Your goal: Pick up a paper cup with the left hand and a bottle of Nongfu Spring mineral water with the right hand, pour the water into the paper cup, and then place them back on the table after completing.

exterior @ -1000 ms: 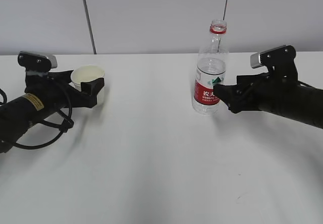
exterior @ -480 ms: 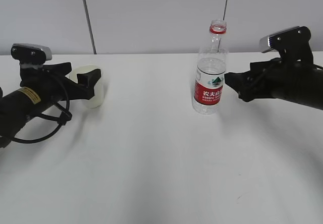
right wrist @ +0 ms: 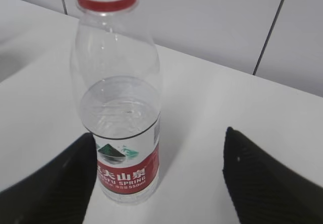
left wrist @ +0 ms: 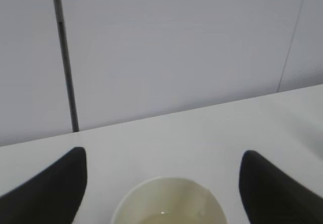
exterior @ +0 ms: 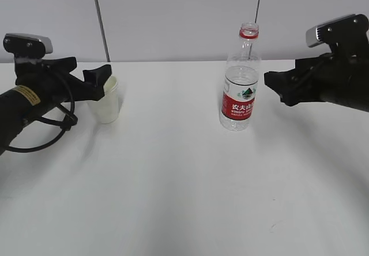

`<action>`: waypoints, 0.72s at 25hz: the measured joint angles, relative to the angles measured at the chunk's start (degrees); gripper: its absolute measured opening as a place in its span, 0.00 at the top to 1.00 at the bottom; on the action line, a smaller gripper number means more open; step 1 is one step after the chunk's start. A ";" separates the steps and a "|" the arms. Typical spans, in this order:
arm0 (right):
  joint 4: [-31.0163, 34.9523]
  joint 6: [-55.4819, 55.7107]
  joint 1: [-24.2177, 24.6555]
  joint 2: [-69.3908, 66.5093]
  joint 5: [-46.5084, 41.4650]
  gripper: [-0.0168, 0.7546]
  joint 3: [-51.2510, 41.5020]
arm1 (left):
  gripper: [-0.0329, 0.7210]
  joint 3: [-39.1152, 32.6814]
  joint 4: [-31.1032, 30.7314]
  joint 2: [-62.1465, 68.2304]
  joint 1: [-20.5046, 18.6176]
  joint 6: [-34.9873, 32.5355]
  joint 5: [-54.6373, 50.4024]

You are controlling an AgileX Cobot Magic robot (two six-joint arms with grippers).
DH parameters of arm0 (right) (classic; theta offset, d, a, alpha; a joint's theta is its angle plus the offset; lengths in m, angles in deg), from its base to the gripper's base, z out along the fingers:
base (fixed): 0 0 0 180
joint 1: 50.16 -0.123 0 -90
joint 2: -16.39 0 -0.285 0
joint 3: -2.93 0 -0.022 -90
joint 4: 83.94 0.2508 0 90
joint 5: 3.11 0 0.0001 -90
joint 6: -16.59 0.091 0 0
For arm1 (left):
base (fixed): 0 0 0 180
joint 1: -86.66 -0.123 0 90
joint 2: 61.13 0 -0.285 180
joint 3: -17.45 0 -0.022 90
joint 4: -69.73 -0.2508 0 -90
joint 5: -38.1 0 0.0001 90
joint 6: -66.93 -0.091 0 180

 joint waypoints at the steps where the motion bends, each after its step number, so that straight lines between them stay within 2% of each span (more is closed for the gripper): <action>1: 0.00 0.12 0.00 0.48 -0.04 0.24 0.00 | 0.21 0.00 0.53 -0.73 0.00 0.00 -1.19; 9: -0.52 3.23 0.00 3.45 -3.79 0.24 3.07 | 0.21 0.55 2.42 -7.82 0.00 1.78 -13.41; 18: -9.81 16.14 0.00 5.66 -11.72 0.24 13.78 | 0.22 9.57 2.52 -16.22 0.00 4.33 -34.71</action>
